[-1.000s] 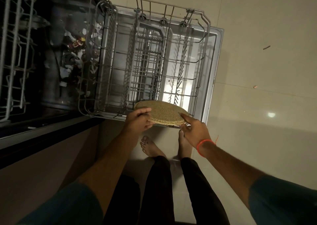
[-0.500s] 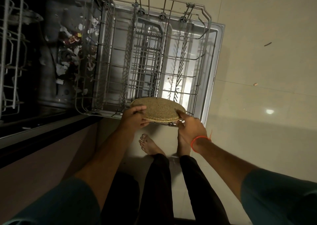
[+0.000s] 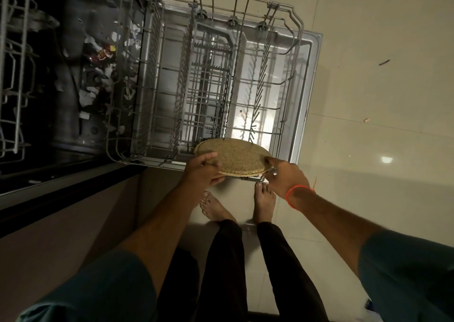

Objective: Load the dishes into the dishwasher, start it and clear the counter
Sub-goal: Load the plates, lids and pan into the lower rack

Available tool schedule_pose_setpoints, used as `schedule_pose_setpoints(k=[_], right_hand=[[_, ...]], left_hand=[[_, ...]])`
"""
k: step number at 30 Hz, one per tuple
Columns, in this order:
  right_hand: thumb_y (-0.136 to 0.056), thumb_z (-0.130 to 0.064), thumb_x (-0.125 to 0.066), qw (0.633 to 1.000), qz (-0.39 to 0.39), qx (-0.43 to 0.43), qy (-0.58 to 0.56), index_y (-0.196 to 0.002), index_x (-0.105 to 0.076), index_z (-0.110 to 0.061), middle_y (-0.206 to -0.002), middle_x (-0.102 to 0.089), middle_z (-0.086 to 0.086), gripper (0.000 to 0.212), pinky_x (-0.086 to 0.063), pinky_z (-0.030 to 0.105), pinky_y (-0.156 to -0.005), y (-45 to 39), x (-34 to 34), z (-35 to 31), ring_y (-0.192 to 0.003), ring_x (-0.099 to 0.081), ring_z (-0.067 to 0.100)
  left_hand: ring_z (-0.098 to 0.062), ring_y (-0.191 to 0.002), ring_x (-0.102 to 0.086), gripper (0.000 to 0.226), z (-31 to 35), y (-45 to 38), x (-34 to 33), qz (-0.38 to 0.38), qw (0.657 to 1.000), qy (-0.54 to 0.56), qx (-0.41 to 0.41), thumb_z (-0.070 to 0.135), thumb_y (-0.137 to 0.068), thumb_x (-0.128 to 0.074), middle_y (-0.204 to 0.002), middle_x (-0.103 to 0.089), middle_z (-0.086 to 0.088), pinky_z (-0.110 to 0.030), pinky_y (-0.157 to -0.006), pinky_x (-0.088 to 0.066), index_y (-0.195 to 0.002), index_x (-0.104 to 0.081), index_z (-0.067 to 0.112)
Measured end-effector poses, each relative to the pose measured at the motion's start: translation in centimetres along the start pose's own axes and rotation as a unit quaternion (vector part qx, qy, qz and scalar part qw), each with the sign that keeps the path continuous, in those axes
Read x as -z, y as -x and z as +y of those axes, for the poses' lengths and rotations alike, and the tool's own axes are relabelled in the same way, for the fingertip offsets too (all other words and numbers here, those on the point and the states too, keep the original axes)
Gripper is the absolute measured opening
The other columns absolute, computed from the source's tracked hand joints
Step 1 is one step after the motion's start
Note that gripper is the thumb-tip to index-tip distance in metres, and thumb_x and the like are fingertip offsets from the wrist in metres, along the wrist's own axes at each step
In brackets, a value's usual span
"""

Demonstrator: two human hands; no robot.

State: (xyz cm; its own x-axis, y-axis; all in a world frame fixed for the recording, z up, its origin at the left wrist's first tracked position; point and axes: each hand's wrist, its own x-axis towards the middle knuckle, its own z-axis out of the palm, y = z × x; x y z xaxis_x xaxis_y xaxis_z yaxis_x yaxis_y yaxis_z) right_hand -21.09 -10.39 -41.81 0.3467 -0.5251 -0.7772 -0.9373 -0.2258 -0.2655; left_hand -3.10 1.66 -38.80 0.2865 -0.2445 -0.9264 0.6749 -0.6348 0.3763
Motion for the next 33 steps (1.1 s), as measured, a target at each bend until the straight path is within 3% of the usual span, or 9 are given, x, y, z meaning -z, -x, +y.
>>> schedule_pose_setpoints(k=[4,9,12,18,21,26,30,33], right_hand=[[-0.096,-0.029,-0.058,0.999,-0.003,0.01,0.046,-0.139,-0.054,-0.036,-0.116,-0.071,0.008,0.044,-0.058,0.044,-0.086,-0.4,-0.4,0.3,-0.102,-0.067,0.032],[-0.093,-0.028,-0.064,0.997,-0.031,0.008,0.071,-0.142,-0.05,-0.036,-0.123,-0.068,0.007,0.052,-0.056,0.045,-0.092,-1.2,-0.4,0.5,-0.109,-0.066,0.031],[-0.09,-0.029,-0.067,0.995,-0.06,0.014,0.072,-0.146,-0.044,-0.036,-0.128,-0.066,0.006,0.062,-0.055,0.045,-0.094,-1.2,-0.2,0.7,-0.114,-0.064,0.032],[-0.091,-0.031,-0.064,0.998,-0.058,0.003,0.023,-0.147,-0.04,-0.038,-0.132,-0.063,0.004,0.061,-0.053,0.041,-0.095,0.3,-1.3,1.9,-0.116,-0.061,0.031],[-0.093,-0.029,-0.065,0.998,-0.054,0.012,0.002,-0.152,-0.032,-0.037,-0.137,-0.059,0.009,0.067,-0.05,0.038,-0.097,1.1,-2.2,2.0,-0.119,-0.06,0.031],[-0.092,-0.029,-0.064,0.998,-0.049,0.015,-0.023,-0.154,-0.023,-0.041,-0.139,-0.055,0.009,0.075,-0.051,0.043,-0.098,2.5,-3.1,1.3,-0.118,-0.06,0.032],[-0.09,-0.031,-0.063,0.998,-0.047,0.018,-0.03,-0.154,-0.019,-0.041,-0.136,-0.057,0.008,0.077,-0.051,0.043,-0.096,3.5,-3.6,1.0,-0.114,-0.061,0.032],[-0.09,-0.032,-0.064,0.998,-0.048,0.021,-0.026,-0.155,-0.019,-0.04,-0.139,-0.054,0.009,0.079,-0.051,0.043,-0.096,4.1,-3.6,0.9,-0.118,-0.059,0.033]], left_hand=[[-0.026,-0.091,-0.071,0.044,-0.5,0.0,0.4,-0.017,1.0,-0.012,0.013,-0.003,-0.099,-0.058,-0.144,-0.056,-0.022,-0.024,-0.068,-0.061,-0.142,-0.055,0.009],[-0.039,-0.119,-0.065,0.075,-2.3,-0.9,0.2,-0.015,0.996,-0.08,0.021,-0.001,-0.099,-0.059,-0.161,-0.032,-0.018,-0.03,-0.069,-0.063,-0.159,-0.028,0.03],[-0.042,-0.123,-0.061,0.091,-3.5,-1.8,0.7,-0.003,0.993,-0.12,0.016,-0.001,-0.097,-0.062,-0.165,-0.022,-0.017,-0.049,-0.088,-0.061,-0.162,-0.012,0.039],[-0.046,-0.133,-0.051,0.097,-4.9,-2.2,0.7,0.015,0.992,-0.128,0.012,-0.005,-0.095,-0.062,-0.167,-0.016,-0.014,-0.059,-0.092,-0.057,-0.16,-0.009,0.044],[-0.038,-0.122,-0.061,0.1,-5.1,-2.2,0.8,0.026,0.99,-0.14,-0.002,0.002,-0.094,-0.066,-0.162,-0.029,-0.013,-0.057,-0.086,-0.061,-0.157,-0.008,0.054],[-0.029,-0.101,-0.069,0.088,-4.7,-0.9,0.6,0.062,0.991,-0.116,-0.024,0.014,-0.099,-0.062,-0.145,-0.049,-0.009,-0.051,-0.083,-0.062,-0.159,-0.005,0.045],[-0.029,-0.099,-0.072,0.09,-5.1,-0.1,0.9,0.068,0.992,-0.104,-0.019,0.019,-0.101,-0.062,-0.126,-0.057,0.0,-0.04,-0.075,-0.061,-0.16,0.001,0.046],[-0.024,-0.097,-0.073,0.081,-5.8,0.3,1.2,0.06,0.992,-0.105,-0.024,0.012,-0.1,-0.062,-0.124,-0.063,-0.002,-0.043,-0.082,-0.061,-0.16,-0.017,0.044]])
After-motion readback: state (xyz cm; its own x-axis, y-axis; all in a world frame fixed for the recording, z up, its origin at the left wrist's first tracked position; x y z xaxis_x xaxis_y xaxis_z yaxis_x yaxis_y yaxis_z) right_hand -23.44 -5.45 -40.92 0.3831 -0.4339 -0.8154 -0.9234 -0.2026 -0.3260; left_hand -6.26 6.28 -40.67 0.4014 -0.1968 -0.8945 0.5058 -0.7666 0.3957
